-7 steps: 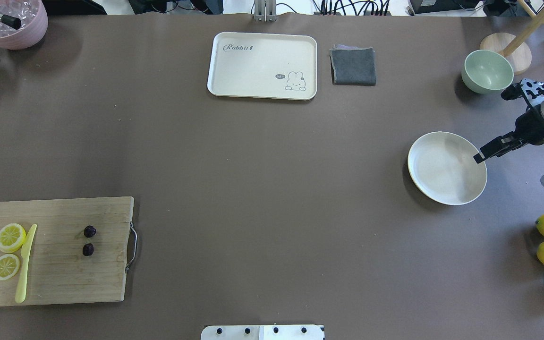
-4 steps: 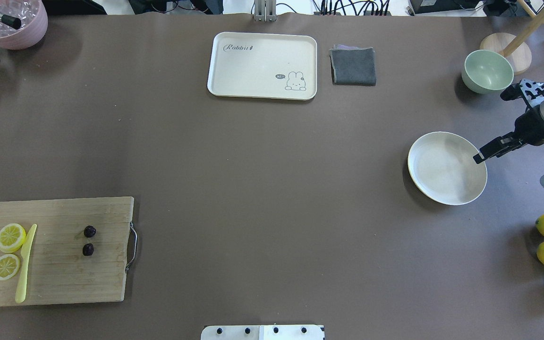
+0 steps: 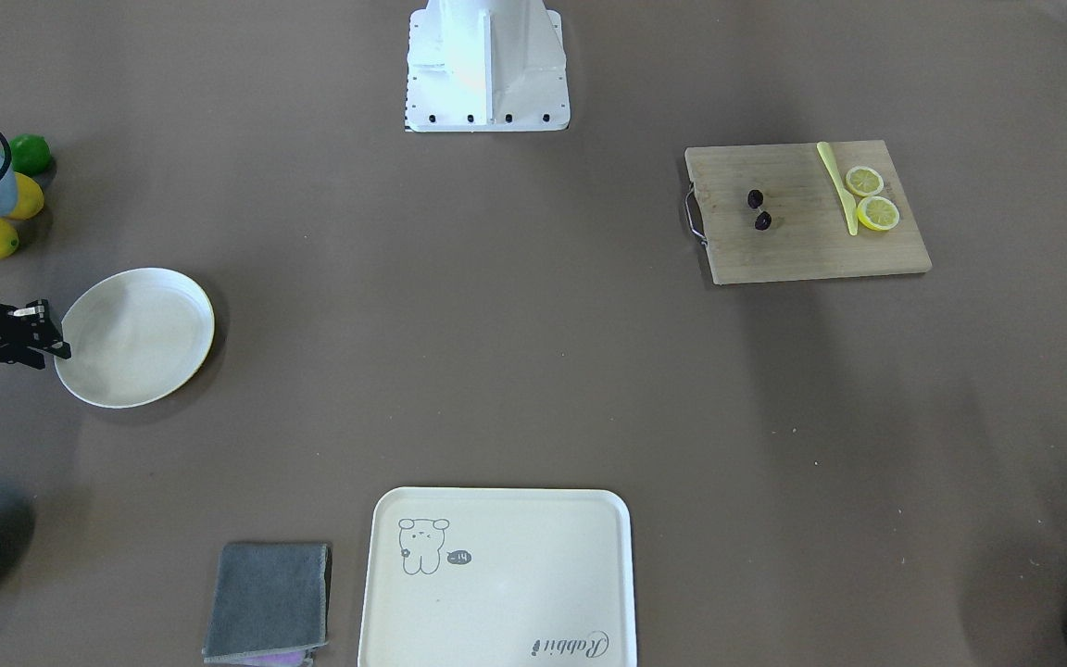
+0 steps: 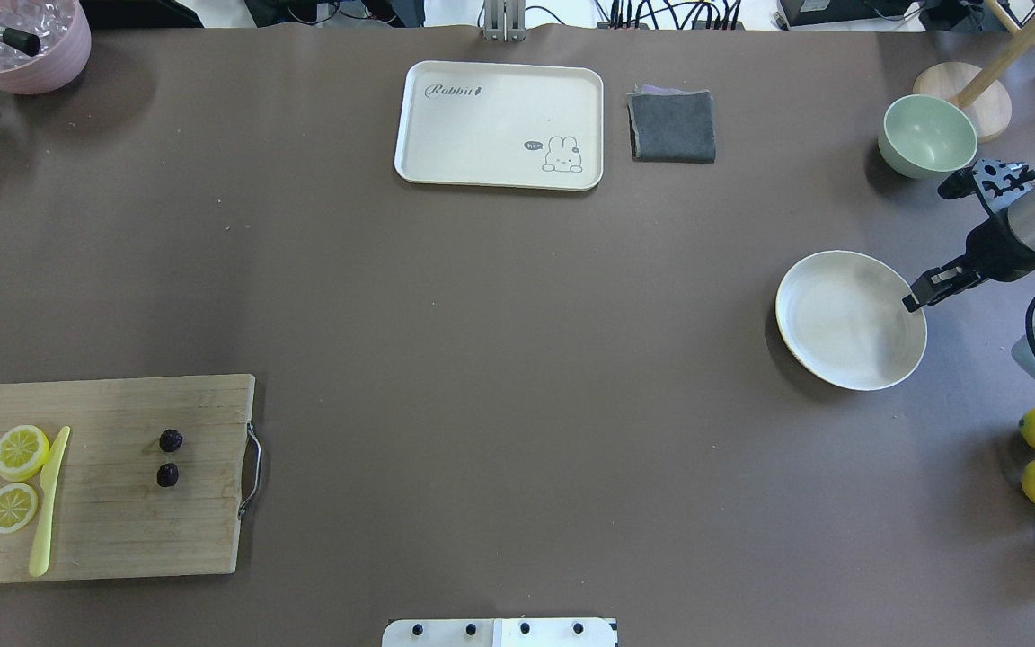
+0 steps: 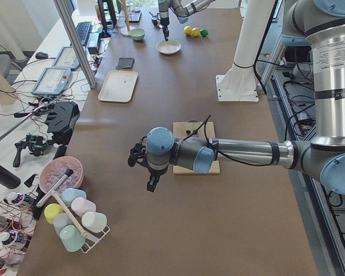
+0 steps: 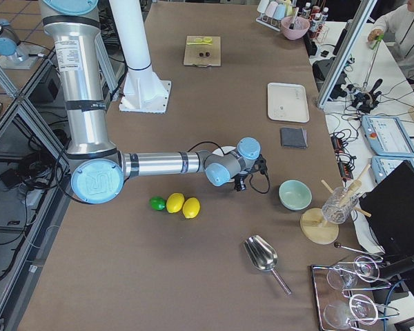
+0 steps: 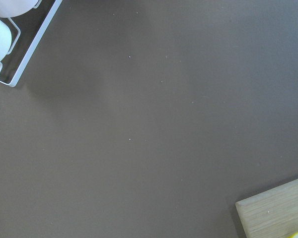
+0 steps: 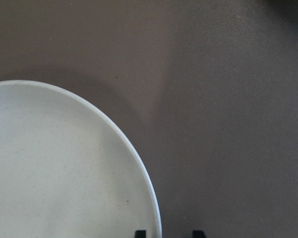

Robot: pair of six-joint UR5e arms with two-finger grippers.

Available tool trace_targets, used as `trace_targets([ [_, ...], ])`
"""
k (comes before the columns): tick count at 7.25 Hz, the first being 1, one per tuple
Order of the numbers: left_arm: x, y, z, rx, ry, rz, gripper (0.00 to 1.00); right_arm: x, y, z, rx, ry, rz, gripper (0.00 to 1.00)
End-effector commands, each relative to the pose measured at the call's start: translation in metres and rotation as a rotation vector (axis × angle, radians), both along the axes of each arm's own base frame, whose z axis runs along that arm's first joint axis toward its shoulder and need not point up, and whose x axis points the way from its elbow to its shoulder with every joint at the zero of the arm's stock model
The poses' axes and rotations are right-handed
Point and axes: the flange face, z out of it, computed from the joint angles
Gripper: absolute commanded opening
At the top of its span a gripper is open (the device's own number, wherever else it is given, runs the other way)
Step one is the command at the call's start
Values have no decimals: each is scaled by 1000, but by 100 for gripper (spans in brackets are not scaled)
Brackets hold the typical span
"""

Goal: Place red cherry on plate
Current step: 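Reach the right gripper to the rim of the white plate and grip it, then drag the white plate to center with right gripper while left reaches to board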

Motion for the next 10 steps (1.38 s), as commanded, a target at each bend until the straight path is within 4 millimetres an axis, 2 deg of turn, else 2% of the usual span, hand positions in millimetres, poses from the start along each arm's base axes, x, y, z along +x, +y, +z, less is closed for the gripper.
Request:
trace_targets([
  [1,-1,1,-5,8,-1,-2,98,-2,1,-3,-15,-15,-5,0],
  [2,1,-1,-5,4,0,1,97,-4,2,-10,-25,-47,-22,0],
  [3,12,-6,-20,-56,23,-54,97,-8,-3,-29,-51,-84,-7,0],
  [4,50,-5,-58,-110,49,-91,95,-13,-5,-61,-89,-113,38,0],
  [5,71,-3,-77,-107,61,-69,95,-30,4,-103,-129,-146,69,0],
  [6,90,0,-92,-76,72,-31,96,-67,23,-140,-183,-157,88,0],
  [7,108,6,-106,-86,85,-15,97,-114,33,-182,-212,-165,115,0],
  [8,122,9,-115,-145,92,-76,98,-169,52,-221,-233,-166,156,0],
  [9,152,13,-117,-167,69,-150,98,-215,73,-253,-250,-176,181,0],
  [10,193,22,-125,-234,83,-164,98,-245,91,-272,-272,-184,202,0],
])
